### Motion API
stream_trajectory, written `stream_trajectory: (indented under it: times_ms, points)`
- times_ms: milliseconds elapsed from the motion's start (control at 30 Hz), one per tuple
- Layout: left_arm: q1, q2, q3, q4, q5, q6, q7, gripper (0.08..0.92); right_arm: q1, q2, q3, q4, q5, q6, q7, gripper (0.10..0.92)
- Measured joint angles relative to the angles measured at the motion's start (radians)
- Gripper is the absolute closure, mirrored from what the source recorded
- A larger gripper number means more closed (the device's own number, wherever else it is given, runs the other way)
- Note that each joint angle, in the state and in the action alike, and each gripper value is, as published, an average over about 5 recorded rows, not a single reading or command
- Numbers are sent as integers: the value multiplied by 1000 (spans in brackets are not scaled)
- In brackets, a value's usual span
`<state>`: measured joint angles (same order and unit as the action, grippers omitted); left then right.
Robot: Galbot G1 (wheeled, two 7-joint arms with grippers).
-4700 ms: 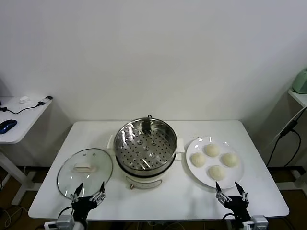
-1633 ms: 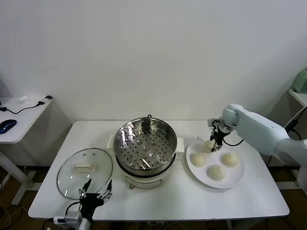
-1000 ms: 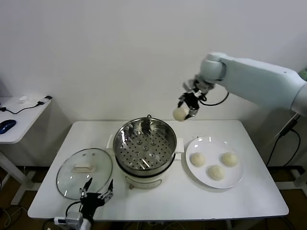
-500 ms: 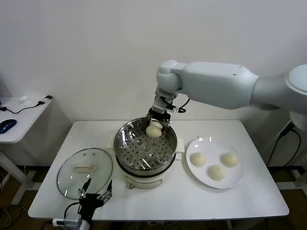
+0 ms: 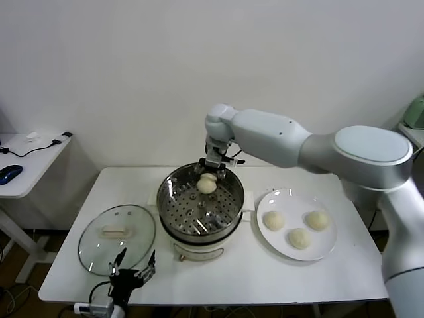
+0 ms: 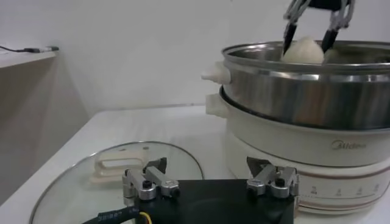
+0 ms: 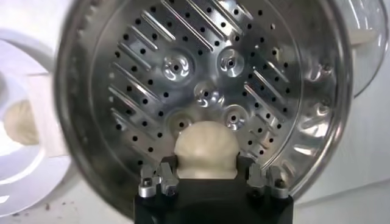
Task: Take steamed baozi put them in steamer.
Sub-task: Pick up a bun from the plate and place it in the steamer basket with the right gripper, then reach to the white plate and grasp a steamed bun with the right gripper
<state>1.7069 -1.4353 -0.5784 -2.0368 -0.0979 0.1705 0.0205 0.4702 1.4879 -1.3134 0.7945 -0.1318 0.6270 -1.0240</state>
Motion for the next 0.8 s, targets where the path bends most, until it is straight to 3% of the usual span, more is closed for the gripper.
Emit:
stream_trajectory:
  times_ms: [267, 433, 633, 800]
  points:
    - [-7, 0, 0, 2, -1, 2, 0, 177, -27, 30, 13, -64, -19, 39, 17, 231]
    - [-3, 0, 0, -6, 0, 4, 1, 177, -2, 18, -2, -48, 37, 48, 0, 204]
    - [5, 0, -1, -18, 3, 6, 2, 177, 103, -39, -61, 20, 195, 29, -52, 202]
    - [7, 0, -4, -23, 2, 7, 3, 177, 231, -141, -171, 120, 409, -79, -90, 203]
